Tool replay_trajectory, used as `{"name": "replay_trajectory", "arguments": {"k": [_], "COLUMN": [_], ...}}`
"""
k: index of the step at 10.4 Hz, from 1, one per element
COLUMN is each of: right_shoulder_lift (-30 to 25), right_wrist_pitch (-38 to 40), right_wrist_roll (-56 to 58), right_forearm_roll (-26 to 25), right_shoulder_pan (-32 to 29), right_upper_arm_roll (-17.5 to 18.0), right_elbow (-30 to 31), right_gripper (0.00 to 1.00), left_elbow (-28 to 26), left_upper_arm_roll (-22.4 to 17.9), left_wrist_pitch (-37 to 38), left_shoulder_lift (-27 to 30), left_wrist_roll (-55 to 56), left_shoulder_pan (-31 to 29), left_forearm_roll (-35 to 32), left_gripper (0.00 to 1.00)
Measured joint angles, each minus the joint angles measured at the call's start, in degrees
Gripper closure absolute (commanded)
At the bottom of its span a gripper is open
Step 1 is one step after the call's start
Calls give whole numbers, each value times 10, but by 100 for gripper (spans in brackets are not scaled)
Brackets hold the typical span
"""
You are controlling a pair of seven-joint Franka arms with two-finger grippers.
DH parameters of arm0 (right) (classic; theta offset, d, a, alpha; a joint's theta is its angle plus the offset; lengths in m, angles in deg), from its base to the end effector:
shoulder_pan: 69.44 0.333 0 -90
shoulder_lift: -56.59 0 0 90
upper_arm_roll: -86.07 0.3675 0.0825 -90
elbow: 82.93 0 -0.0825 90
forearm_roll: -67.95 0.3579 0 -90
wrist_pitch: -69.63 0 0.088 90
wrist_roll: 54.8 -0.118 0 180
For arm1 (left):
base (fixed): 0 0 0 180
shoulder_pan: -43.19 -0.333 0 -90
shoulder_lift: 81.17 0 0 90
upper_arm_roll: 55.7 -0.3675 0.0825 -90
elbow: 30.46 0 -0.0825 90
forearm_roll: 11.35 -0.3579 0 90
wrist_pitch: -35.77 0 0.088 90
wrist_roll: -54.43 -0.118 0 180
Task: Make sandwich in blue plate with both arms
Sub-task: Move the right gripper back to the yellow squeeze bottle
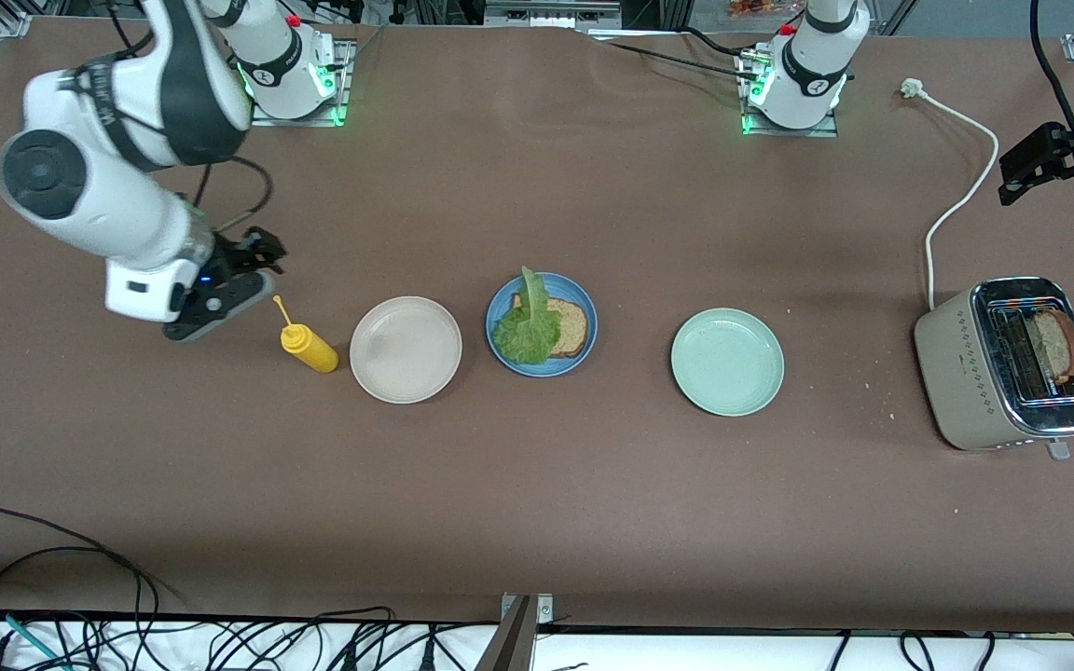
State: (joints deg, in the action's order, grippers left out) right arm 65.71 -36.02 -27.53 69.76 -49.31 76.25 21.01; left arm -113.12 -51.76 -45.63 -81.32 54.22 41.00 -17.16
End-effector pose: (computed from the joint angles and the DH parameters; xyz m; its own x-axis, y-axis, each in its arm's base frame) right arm 0.5623 0.1108 0.4914 0.7916 0.6008 -0.1115 0.5981 -0.7992 -0.0598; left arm 0.5134 -0.0025 0.7075 0.9995 -0.0190 -0.0242 -0.0214 -0.9947 -0.1002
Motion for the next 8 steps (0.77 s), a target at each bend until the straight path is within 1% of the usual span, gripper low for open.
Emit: {"name": "replay_trajectory", "arguments": {"k": [1, 3, 4, 5, 8], "right_shoulder_lift": [1, 18, 34, 55, 125], "right_wrist_pitch": [-2, -4, -9, -21, -43], "right_wrist_roll": [67, 191, 245, 310, 544], "right_forearm_roll": [16, 67, 86, 120, 300], "right_shoulder_pan": [-31, -88, -111, -131, -177], "right_upper_arm_roll": [0, 0, 0, 0, 0], "right_elbow": [7, 18, 21, 22, 23], "right_gripper": [0, 0, 0, 0, 0], "left_elbow": [0, 0, 0, 0, 0], "left_upper_arm_roll": [0, 0, 0, 0, 0], "left_wrist_pitch": [0, 0, 0, 0, 0], "left_shoulder_lift": [0, 0, 0, 0, 0], "left_wrist_roll": [0, 0, 0, 0, 0], "left_shoulder_pan": [0, -1, -1, -1, -1], "left_forearm_roll": [0, 0, 0, 0, 0], "left_gripper": [0, 0, 0, 0, 0]}}
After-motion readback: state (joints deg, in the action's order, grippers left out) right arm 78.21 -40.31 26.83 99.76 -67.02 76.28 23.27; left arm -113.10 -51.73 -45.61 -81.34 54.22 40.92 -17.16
